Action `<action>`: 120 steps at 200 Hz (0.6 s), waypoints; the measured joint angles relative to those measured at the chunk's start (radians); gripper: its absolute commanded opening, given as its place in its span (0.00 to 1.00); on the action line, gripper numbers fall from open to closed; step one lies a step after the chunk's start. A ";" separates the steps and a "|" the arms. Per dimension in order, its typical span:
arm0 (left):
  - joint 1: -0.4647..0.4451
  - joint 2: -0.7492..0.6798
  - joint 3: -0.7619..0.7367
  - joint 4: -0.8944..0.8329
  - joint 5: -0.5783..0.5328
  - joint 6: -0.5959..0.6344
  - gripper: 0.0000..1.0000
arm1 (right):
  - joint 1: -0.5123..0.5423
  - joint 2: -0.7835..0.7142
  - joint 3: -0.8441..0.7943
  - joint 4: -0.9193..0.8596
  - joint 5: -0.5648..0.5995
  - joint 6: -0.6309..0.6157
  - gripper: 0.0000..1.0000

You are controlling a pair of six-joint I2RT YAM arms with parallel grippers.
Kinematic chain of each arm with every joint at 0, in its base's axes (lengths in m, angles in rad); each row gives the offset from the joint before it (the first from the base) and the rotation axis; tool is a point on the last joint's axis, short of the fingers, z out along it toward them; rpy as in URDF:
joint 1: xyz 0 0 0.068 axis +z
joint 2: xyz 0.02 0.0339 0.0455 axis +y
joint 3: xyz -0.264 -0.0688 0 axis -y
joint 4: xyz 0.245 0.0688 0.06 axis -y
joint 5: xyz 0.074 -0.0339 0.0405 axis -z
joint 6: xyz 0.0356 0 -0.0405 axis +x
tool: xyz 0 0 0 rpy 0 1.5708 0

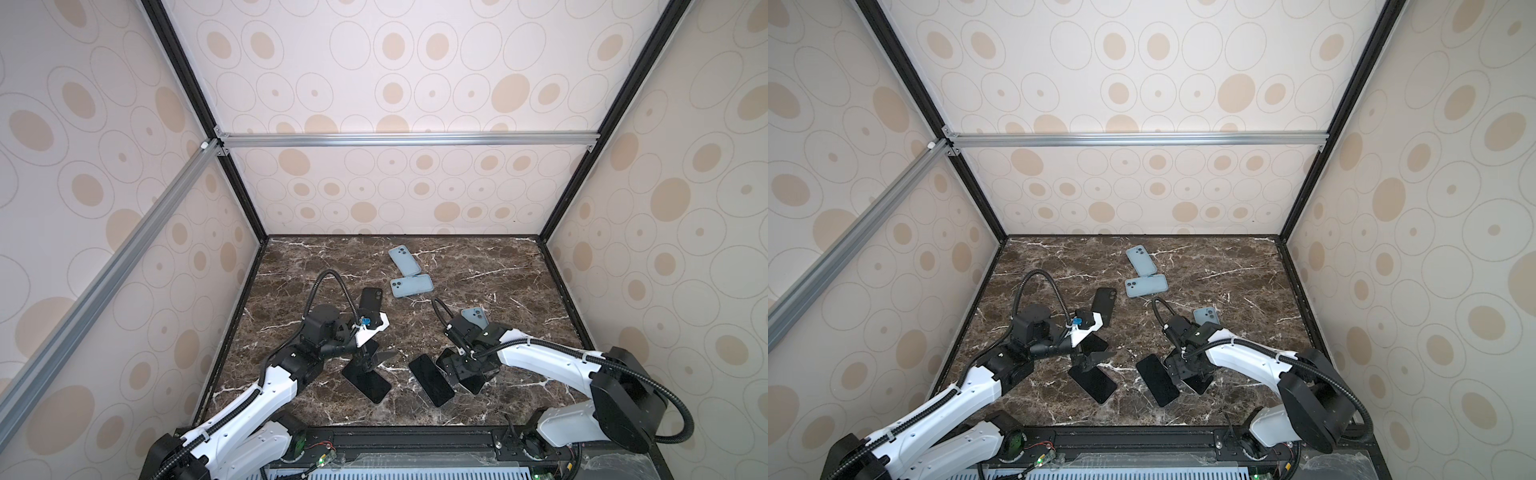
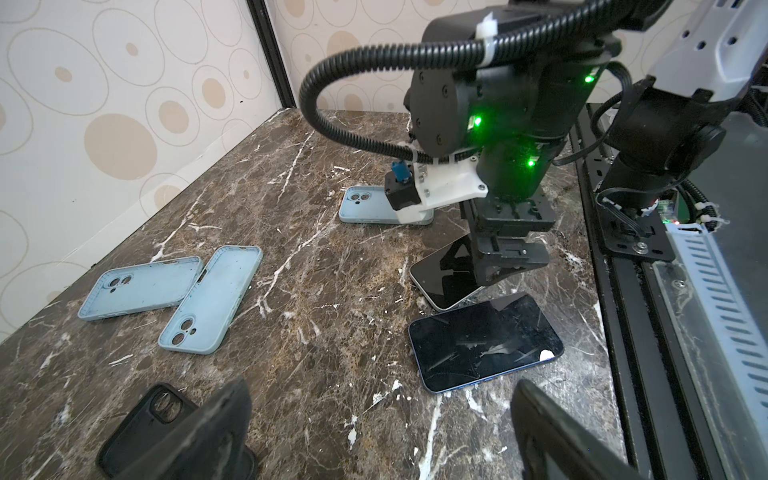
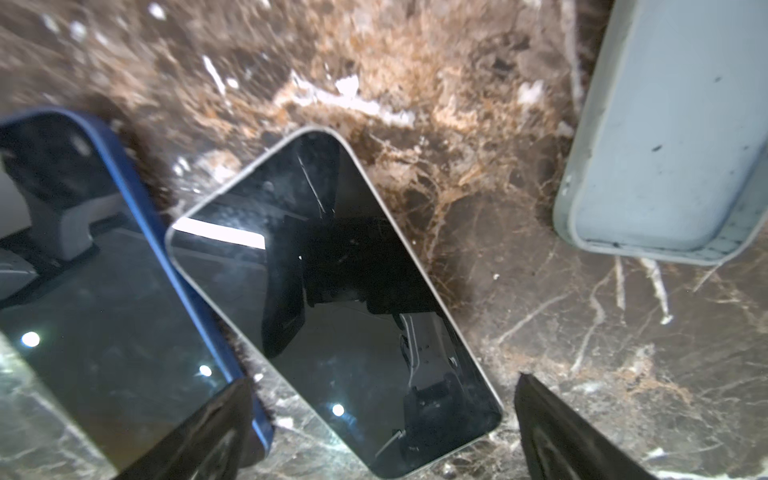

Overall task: Put the phone into the phone case
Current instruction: 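Close the right gripper on the silver-framed phone's edge and lift it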

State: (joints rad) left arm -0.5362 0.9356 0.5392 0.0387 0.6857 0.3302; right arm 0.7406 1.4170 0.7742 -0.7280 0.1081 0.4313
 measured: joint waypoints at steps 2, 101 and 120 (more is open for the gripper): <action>0.000 0.000 0.000 -0.001 0.000 0.000 0.97 | 0.000 0.003 0.000 0.000 0.000 -0.002 1.00; -0.003 0.000 0.000 -0.004 -0.004 0.001 0.97 | -0.033 0.061 -0.006 0.011 -0.060 -0.021 1.00; -0.003 0.000 0.000 -0.004 -0.006 0.002 0.97 | -0.035 0.070 -0.006 0.013 -0.068 -0.024 1.00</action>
State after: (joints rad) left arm -0.5396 0.9356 0.5392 0.0349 0.6800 0.3321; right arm 0.7055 1.4872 0.7681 -0.7147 0.0399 0.4072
